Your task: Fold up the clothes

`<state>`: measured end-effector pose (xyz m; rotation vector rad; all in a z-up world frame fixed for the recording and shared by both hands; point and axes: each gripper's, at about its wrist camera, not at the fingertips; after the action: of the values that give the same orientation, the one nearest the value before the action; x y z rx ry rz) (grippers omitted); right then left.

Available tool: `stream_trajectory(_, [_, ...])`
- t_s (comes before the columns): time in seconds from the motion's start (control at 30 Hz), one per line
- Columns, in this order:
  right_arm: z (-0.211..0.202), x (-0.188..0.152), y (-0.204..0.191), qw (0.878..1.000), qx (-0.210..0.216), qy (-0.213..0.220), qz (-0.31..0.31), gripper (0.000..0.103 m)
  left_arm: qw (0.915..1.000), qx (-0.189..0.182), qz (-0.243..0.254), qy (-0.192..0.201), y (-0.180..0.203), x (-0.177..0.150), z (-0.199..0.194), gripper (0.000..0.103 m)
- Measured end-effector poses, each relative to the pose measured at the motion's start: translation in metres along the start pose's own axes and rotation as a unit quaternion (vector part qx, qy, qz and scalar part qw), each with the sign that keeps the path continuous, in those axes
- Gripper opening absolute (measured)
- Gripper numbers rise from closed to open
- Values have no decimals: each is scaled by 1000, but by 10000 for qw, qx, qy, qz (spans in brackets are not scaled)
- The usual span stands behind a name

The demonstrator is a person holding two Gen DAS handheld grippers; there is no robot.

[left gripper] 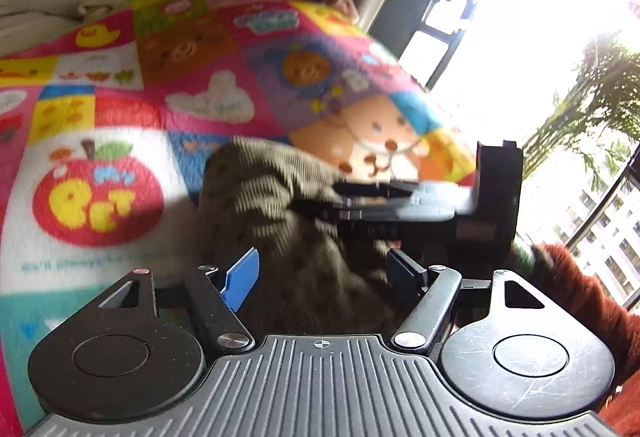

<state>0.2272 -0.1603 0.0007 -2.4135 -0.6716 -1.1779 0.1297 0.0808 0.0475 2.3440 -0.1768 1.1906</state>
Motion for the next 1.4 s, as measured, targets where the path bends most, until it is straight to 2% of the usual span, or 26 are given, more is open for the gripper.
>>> stream_trajectory(0.1, [-2,0,-1,10000,-27,18,-15,77,9999,94,46,37,3,26,27,73])
stream_trajectory(0.17, [-7,1,-3,9999,-77,66,-30,77,9996,203,117,-139,5,38,55,69])
stream_trajectory(0.27, [-33,-6,-16,9993,-122,202,-294,77,9966,592,410,-406,15,46,95,64])
stream_trajectory(0.37, [-53,-28,-32,9979,230,16,-607,77,9931,766,598,-658,18,47,125,65])
stream_trajectory(0.47, [-70,-50,-47,9943,534,-205,-904,77,9903,859,844,-689,24,48,133,65])
stream_trajectory(0.53, [-64,-68,-49,9930,421,-377,-1035,77,9897,862,885,-717,25,48,134,66])
stream_trajectory(0.57, [-65,-72,-48,9934,412,-288,-1033,77,9894,875,911,-717,25,48,133,66])
stream_trajectory(0.77, [-89,-54,-29,9970,713,44,-305,76,9882,919,1026,-670,24,45,128,66])
stream_trajectory(1.0, [-104,-43,27,9939,339,259,1017,78,9886,957,1013,-574,26,42,119,67])
stream_trajectory(1.07, [-98,-47,36,9922,186,164,1219,78,9895,950,954,-533,25,39,111,74])
stream_trajectory(1.2, [-86,-62,37,9946,-122,-156,1015,78,9919,927,767,-407,17,18,81,83])
stream_trajectory(1.33, [-84,-72,34,9963,-480,-357,617,78,9922,992,402,-642,-4,-16,55,83])
stream_trajectory(1.4, [-89,-68,34,9960,-411,-300,735,77,9940,793,40,-757,-13,-30,43,83])
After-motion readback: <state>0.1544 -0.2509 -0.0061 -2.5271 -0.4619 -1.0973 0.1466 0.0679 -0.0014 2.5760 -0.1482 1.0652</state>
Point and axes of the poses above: each gripper's, at about its wrist camera, not at the fingertips, and z roughly the way its jaws point, y to its right, x to its top, and after that the axes turned 4 degrees about x, right-handed
